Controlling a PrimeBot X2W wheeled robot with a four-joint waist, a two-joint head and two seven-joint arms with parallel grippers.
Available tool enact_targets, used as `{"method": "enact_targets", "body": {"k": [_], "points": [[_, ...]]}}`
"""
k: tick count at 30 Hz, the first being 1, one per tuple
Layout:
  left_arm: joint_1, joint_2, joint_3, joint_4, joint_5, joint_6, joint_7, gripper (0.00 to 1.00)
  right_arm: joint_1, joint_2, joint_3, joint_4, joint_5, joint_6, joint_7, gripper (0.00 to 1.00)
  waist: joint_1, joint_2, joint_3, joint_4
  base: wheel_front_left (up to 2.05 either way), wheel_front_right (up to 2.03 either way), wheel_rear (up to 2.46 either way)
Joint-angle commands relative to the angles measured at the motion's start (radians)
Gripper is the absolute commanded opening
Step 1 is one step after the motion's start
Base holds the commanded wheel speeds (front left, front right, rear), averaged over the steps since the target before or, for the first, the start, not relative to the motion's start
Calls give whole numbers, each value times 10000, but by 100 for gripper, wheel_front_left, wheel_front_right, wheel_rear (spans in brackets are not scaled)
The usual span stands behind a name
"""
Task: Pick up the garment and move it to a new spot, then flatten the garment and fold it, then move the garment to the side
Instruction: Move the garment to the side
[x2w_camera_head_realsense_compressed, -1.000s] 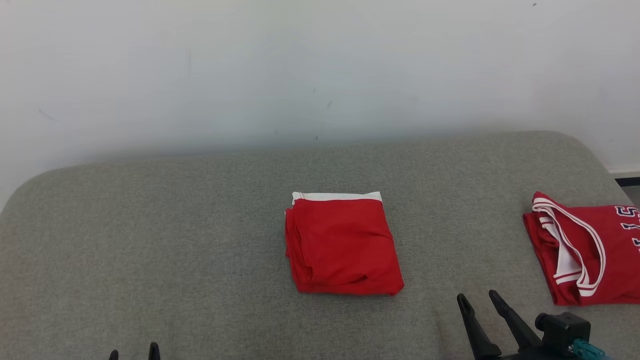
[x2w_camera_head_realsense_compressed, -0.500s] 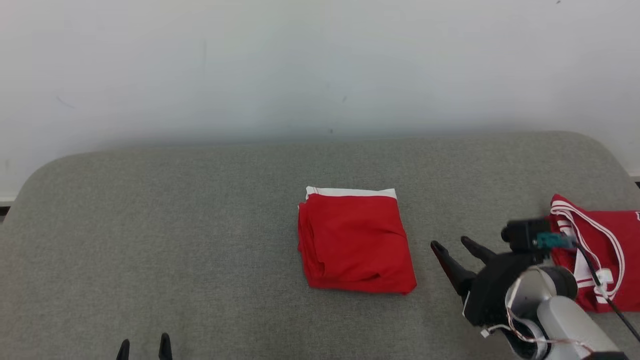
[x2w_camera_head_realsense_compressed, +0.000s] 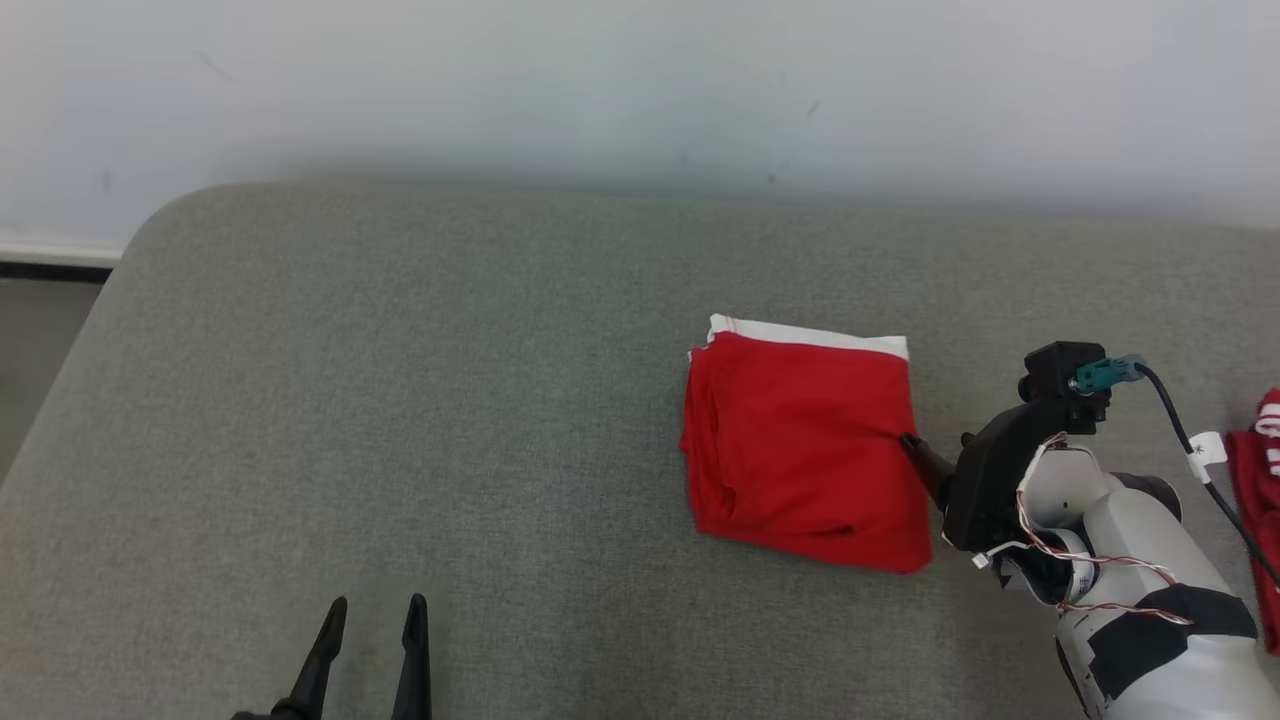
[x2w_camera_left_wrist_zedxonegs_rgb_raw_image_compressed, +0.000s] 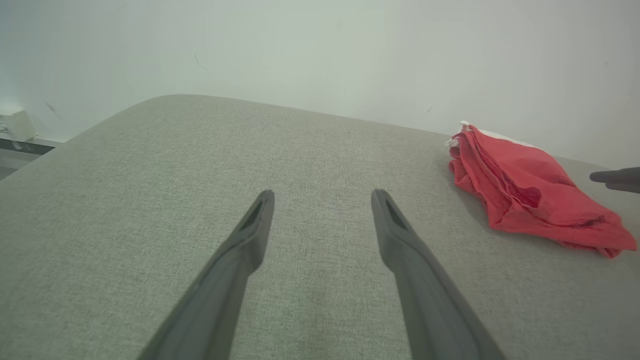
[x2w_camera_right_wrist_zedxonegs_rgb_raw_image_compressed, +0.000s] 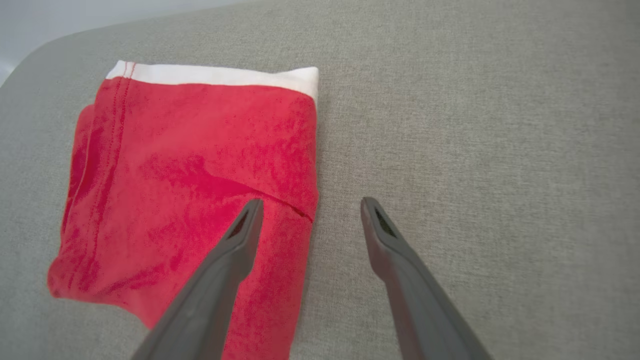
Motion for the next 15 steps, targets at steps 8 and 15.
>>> {"method": "enact_targets", "body": {"k": [8,15], "points": [[-378,0,-231,-54,-257,9,-27,100,-366,541,-882,982,-1012,-21,-83,100,-1,-2,1178,967,0,0,0],[-540,0,-241,-98,-355,22,-25,100,-158,1099,-617,976,-938,15,537,0,-1,-2,1334,822,0,0,0]]}}
